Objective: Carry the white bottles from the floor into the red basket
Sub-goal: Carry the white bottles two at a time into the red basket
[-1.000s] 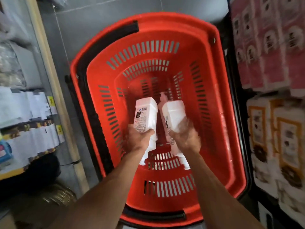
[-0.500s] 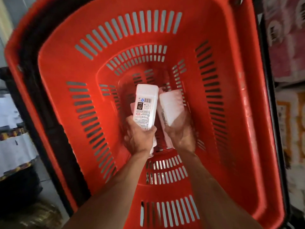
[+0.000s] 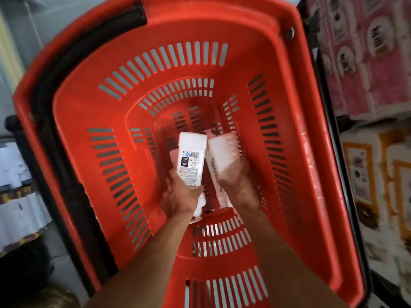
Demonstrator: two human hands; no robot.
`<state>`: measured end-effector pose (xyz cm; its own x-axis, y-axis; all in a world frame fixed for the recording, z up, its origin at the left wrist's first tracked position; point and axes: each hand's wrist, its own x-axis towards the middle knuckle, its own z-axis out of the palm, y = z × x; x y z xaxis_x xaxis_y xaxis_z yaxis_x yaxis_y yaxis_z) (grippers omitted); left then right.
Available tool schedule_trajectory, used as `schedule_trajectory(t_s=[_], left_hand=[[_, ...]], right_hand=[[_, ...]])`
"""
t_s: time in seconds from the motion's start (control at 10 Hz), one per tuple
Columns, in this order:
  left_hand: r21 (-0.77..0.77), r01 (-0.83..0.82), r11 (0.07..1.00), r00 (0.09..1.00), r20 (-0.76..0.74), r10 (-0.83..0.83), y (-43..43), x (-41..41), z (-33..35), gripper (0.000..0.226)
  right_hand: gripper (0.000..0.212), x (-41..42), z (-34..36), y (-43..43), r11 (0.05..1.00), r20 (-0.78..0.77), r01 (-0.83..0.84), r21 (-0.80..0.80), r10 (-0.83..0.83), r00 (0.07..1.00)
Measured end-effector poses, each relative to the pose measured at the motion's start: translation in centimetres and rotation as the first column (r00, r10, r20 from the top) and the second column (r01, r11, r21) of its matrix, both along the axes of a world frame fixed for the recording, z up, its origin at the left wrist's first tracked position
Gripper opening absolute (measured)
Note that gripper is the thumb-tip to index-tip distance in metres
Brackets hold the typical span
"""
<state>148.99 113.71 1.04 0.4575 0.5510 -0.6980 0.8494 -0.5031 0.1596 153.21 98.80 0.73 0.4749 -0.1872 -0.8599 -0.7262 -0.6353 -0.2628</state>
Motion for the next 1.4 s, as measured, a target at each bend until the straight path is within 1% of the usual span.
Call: schedule_trajectory(t_s=[0.1,0.2,0.3,0.4,0.5,0.6,0.7,0.8,0.9,1.0,1.1,1.2,1.3,1.4], left_hand=[[-0.086,-0.001,0.996,0.998,-0.057,-0.004,1.0,0.1,1.2,0.068],[-0.153,0.078,0.985,0.995,-0.052,-0.087,1.8,0.7,3.8,0.058],[-0.205,0.201,0.958,0.978,-0.013,-0.208,2.1,1.6,7.6,0.054],[-0.170,0.354,0.920,0.935,0.033,-0.353,2.4,2.8,12.4,0.052],[-0.119,0.497,0.860,0.868,0.064,-0.493,2.8,4.3,18.1,0.052],[-0.077,0.618,0.782,0.786,0.070,-0.614,3.2,5.6,25.2,0.049],[-0.016,0.710,0.704,0.701,0.100,-0.706,3.4,6.9,34.0,0.049],[0.108,0.811,0.575,0.571,0.066,-0.818,3.1,7.1,43.1,0.053],[0.191,0.884,0.427,0.429,0.032,-0.903,2.5,6.4,50.3,0.056],[0.250,0.907,0.339,0.340,0.042,-0.939,1.6,5.0,55.6,0.054],[0.281,0.918,0.279,0.267,0.080,-0.960,0.7,3.4,59.2,0.056],[0.268,0.923,0.276,0.235,0.174,-0.956,-0.4,1.8,62.2,0.052],[0.252,0.940,0.228,0.162,0.259,-0.952,-1.9,0.7,65.3,0.053],[0.302,0.950,0.081,0.004,0.247,-0.969,-3.4,0.4,67.5,0.057]], right_hand=[[0.072,0.7,2.8,-0.2,0.997,-0.019,-0.071,-0.022,0.071,0.997],[0.070,0.9,5.1,-0.7,0.968,-0.039,-0.234,-0.090,0.231,0.972],[0.060,1.2,9.7,-0.5,0.893,-0.098,-0.396,-0.216,0.383,0.918],[0.050,1.2,14.5,-0.2,0.881,-0.113,-0.423,-0.212,0.408,0.906],[0.046,1.5,20.1,-0.2,0.882,-0.044,-0.425,-0.205,0.426,0.904],[0.043,1.7,27.1,-0.2,0.888,0.019,-0.415,-0.200,0.427,0.904],[0.046,1.9,35.1,-0.4,0.894,0.091,-0.400,-0.203,0.424,0.901],[0.052,1.4,43.2,-0.8,0.896,0.159,-0.394,-0.207,0.428,0.890],[0.048,0.6,50.5,-1.0,0.897,0.221,-0.387,-0.214,0.431,0.875],[0.048,-1.0,56.6,-1.4,0.884,0.270,-0.399,-0.242,0.456,0.848],[0.049,-3.2,61.3,-1.7,0.882,0.296,-0.379,-0.279,0.454,0.840],[0.053,-6.0,64.6,-2.1,0.892,0.313,-0.334,-0.306,0.426,0.849],[0.049,-8.8,66.8,-2.3,0.912,0.330,-0.247,-0.328,0.356,0.874],[0.042,-11.4,68.4,-2.3,0.935,0.347,-0.113,-0.337,0.235,0.908]])
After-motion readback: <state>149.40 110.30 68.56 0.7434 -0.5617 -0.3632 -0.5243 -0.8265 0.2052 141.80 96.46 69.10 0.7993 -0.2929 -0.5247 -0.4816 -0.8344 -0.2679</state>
